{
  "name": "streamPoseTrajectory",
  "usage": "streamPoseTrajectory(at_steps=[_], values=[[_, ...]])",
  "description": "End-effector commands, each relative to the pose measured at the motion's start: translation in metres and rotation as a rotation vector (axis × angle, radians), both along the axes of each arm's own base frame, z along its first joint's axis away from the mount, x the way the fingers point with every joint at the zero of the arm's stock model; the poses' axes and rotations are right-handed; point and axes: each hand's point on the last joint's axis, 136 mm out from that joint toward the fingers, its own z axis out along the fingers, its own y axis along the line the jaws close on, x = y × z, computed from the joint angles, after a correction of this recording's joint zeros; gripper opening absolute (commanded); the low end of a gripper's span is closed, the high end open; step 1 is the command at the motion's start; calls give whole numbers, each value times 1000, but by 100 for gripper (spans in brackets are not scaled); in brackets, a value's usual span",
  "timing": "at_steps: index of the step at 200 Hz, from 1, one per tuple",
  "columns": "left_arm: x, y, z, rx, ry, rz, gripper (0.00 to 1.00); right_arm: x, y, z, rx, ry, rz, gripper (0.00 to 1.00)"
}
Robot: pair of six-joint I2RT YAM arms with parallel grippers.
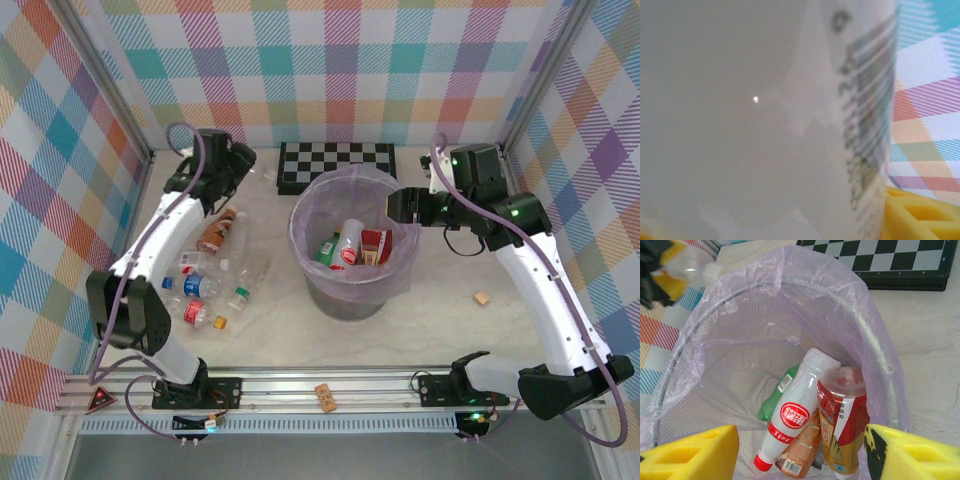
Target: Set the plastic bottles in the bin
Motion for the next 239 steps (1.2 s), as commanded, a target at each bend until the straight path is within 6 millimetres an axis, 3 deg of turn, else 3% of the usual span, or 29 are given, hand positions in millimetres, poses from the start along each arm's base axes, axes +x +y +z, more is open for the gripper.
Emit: streamPoseTrajectory(at_steps=[1,47,76,94,134,166,239], values=[[-26,2,68,126,-139,-128,61,3,-4,7,-8,-14,-18,67],[-76,-48,140,55,-295,-388,45,9,-15,2,-36,24,-96,65],[-112,-103,151,69,-260,-638,41,7,-25,-5,-57,86,-137,63],[-132,-135,146,91,-219,-781,40,4,-32,-9,-44,126,-156,59],[-161,-187,130,89,-182,-981,33,-7,-36,-17,21,204,-140,45],[-175,-233,100,110,-103,-1132,32,-14,-29,-28,55,258,-102,37],[-178,-271,49,212,6,-1227,32,-15,-19,-42,103,288,-60,30]])
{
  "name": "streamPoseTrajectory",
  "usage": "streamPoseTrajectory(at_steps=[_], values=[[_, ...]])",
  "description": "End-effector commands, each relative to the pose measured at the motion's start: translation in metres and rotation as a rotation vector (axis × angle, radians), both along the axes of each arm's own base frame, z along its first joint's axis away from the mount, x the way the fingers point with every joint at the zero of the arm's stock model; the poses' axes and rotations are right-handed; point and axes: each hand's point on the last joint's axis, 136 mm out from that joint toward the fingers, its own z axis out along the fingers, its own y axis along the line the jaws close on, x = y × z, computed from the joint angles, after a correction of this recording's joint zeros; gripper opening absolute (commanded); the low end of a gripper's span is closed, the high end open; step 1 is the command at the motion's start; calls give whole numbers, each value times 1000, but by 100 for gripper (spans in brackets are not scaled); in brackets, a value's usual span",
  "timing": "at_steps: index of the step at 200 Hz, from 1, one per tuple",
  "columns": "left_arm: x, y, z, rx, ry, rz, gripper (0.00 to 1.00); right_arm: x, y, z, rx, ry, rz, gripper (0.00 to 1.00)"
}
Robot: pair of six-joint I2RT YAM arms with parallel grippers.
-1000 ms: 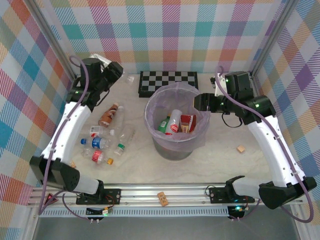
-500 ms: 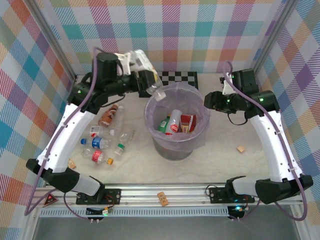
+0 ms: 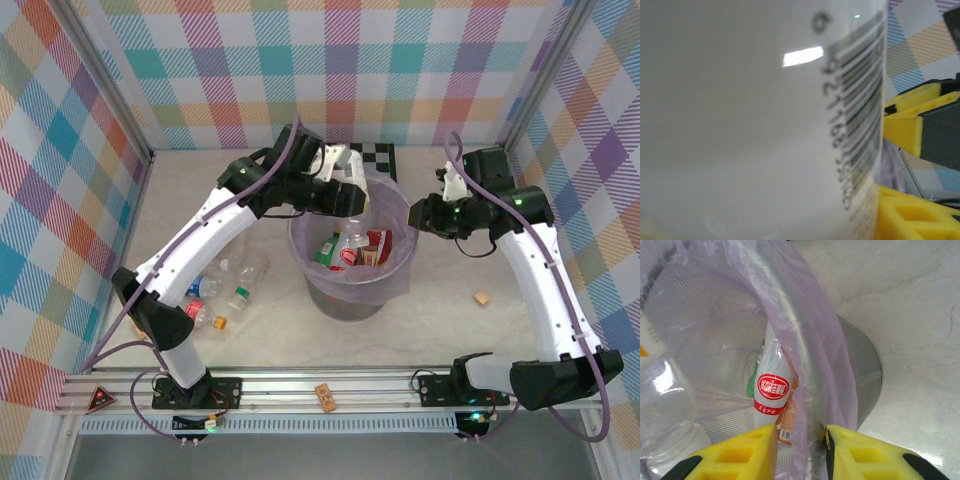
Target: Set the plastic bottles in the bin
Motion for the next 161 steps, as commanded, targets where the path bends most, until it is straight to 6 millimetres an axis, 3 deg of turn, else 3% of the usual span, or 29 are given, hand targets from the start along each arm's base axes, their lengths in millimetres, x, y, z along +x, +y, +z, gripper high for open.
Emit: streamPoseTrajectory(at_steps=[1,54,110,136,151,161], values=[[-12,-8,2,30,-32,-58,32,-5,9,3,59,-1,34,30],[-38,-24,-50,134,48,-162,34,-3,6,0,38,-8,26,30],[-50,-29,-85,175,72,-195,55,0,5,-2,27,-16,22,29],[-53,-32,-91,189,62,-211,73,1,5,-3,22,-14,23,29],[-49,-30,-89,195,37,-193,99,1,5,-4,20,-13,21,30],[-48,-30,-87,186,20,-188,100,2,5,-5,21,-12,20,30]])
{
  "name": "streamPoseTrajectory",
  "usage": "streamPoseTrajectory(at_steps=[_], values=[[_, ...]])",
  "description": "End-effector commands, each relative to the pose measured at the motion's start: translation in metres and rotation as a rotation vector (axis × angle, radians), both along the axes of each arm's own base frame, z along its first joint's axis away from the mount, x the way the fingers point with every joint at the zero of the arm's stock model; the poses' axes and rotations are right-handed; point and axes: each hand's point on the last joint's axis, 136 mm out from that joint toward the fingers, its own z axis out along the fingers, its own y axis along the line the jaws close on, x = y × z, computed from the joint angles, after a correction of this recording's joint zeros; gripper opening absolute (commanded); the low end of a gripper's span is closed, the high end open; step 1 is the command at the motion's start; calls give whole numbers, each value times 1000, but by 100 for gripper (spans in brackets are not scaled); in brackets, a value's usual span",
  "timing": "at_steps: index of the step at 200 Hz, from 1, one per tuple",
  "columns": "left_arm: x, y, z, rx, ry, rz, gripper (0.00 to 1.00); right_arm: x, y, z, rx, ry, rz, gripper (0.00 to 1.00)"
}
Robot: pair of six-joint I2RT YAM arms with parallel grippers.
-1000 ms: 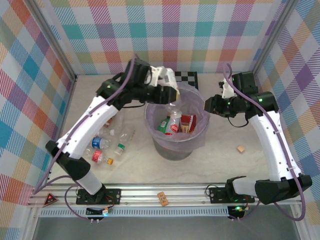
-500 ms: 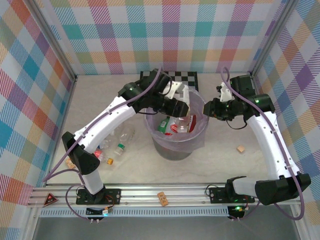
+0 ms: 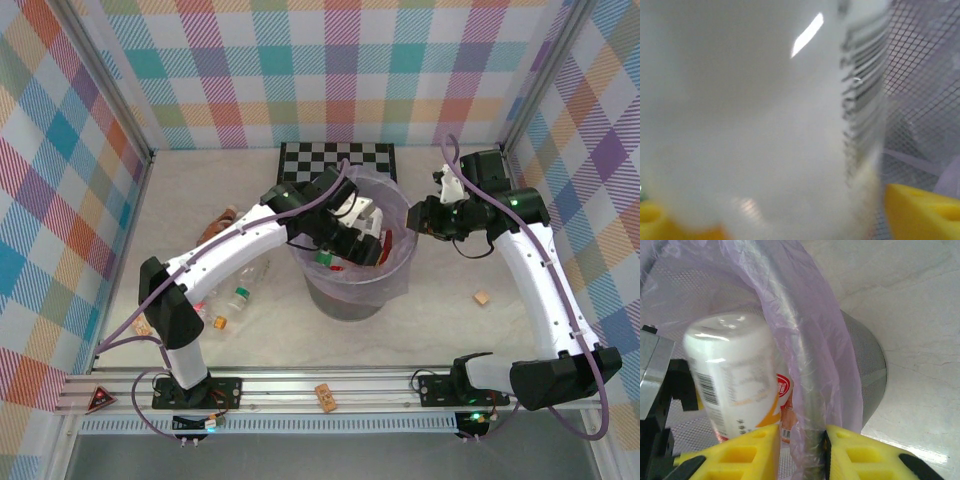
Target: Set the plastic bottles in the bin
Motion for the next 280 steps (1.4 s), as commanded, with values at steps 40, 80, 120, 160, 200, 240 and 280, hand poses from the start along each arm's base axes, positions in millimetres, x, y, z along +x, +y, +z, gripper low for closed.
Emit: streamPoseTrajectory(at_steps=[40,80,120,160,200,240,280], values=[[11,-9,16,-56,-114,18,97,3,2,1,7,-15,11,30],[15,-22,-3,-76,-56,47,72,4,2,2,2,-19,13,30],[15,-33,-31,-76,15,58,66,5,3,3,6,-22,16,30],[20,-33,-34,-56,3,61,66,5,4,4,11,-27,18,30],[22,-26,-3,-72,-73,68,70,9,4,19,16,-76,20,32],[28,-6,43,-62,-195,96,85,15,5,38,17,-130,36,35],[37,24,88,-57,-308,161,91,20,7,38,13,-133,47,36]])
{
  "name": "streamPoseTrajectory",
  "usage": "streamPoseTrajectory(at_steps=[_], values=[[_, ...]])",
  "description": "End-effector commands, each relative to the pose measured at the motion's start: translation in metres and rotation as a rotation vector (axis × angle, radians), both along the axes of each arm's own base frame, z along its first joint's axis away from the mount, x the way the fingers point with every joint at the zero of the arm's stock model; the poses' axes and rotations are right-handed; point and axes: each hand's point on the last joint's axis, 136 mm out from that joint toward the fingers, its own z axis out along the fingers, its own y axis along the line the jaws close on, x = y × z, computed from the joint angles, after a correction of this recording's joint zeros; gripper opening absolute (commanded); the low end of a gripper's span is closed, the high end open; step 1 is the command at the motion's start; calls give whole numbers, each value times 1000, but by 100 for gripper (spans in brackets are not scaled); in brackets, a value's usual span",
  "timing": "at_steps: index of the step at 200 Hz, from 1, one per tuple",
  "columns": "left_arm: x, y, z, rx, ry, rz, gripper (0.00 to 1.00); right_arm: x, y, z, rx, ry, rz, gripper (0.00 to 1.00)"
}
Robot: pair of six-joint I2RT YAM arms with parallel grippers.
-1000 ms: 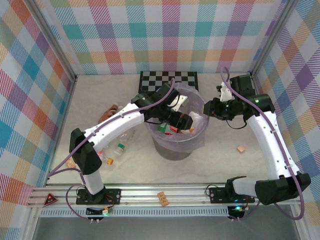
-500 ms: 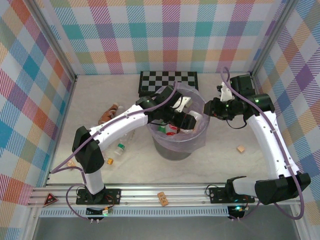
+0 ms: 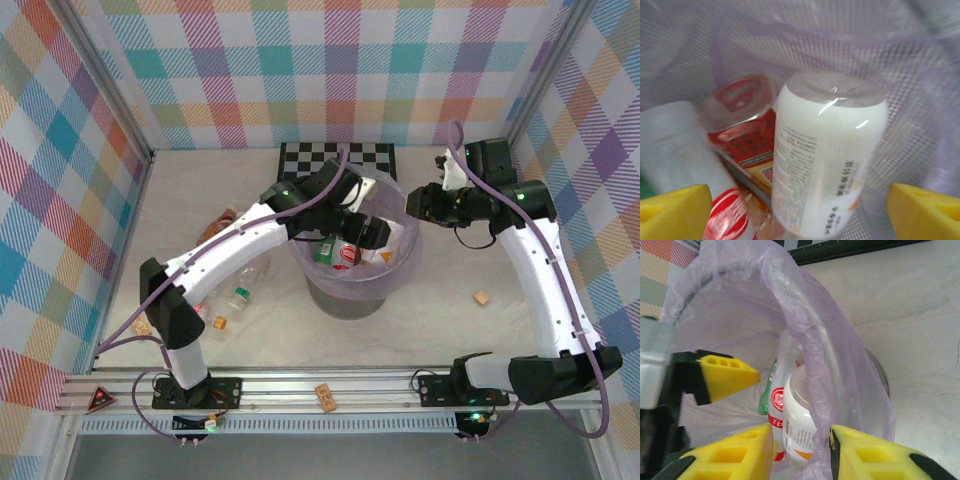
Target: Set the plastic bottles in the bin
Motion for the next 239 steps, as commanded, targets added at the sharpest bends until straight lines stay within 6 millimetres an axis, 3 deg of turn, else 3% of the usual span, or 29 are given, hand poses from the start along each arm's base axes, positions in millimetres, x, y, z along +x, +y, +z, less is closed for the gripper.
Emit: streamPoseTrajectory(at_steps=[1,23,49,67,84,107,128,155,190,239], values=[[1,32,52,-7,-116,49,92,3,6,6,9,-22,38,36],[4,51,64,10,-134,82,95,5,7,2,9,-9,45,36],[15,87,77,18,-152,166,97,7,9,-1,10,1,53,36],[28,126,85,13,-166,259,98,8,9,-3,8,4,55,37],[48,179,78,22,-148,399,98,9,10,-4,9,6,60,37],[72,253,47,65,-92,597,96,9,10,-4,8,5,64,37],[83,317,4,164,-24,759,96,8,9,-6,-1,4,66,37],[89,378,-59,248,81,908,96,9,10,-9,-2,13,70,37],[94,396,-122,337,159,912,99,10,10,-11,-2,16,74,37],[118,403,-156,412,167,865,100,8,10,-12,-2,17,74,37]])
